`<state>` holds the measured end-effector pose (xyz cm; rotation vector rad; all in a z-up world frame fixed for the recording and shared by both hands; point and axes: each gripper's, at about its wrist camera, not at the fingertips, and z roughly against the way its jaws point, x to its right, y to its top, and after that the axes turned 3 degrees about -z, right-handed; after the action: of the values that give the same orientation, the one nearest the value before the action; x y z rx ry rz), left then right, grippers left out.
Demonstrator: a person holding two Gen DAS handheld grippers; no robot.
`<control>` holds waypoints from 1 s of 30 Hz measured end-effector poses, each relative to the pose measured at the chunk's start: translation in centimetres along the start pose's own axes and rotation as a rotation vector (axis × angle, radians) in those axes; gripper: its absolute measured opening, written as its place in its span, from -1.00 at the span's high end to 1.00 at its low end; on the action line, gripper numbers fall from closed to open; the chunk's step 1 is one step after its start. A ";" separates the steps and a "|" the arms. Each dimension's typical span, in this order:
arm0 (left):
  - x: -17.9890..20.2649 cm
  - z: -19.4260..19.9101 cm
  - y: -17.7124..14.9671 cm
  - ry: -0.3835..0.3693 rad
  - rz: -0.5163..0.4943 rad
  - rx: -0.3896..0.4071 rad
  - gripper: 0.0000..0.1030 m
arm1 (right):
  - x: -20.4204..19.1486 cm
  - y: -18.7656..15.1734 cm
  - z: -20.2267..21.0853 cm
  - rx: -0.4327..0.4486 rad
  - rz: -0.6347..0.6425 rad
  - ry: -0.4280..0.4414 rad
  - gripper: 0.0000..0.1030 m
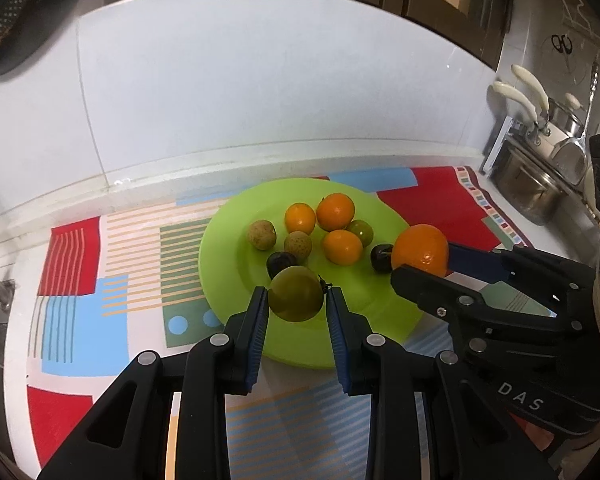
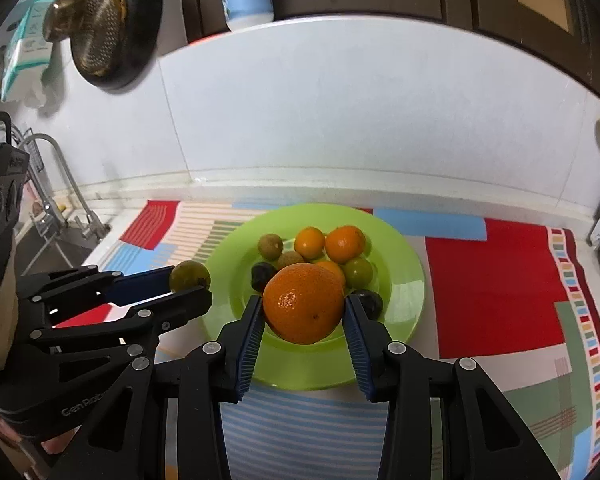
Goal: Organize fruits
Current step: 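Carry the green fruit and the large orange over the green plate, then open both grippers to release the fruits onto the plate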
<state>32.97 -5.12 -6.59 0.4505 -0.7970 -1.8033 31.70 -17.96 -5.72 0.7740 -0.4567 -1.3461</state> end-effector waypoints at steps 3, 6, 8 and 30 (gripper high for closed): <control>-0.2 -1.0 0.1 -0.008 0.003 -0.011 0.42 | 0.5 0.0 -1.1 -0.020 -0.009 0.004 0.20; -0.3 -1.9 0.2 -0.011 0.002 -0.024 0.42 | 0.9 0.0 -2.1 -0.037 -0.016 0.001 0.20; -0.5 -2.4 0.1 -0.019 0.000 -0.031 0.42 | 1.1 0.0 -2.6 -0.049 -0.023 0.002 0.20; -0.8 -1.2 0.2 0.032 0.006 0.015 0.10 | 2.0 -0.3 -3.2 -0.067 -0.048 -0.030 0.01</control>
<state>34.11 -4.75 -7.34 0.4855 -0.7895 -1.7810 34.15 -19.16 -8.40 0.7138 -0.4167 -1.4130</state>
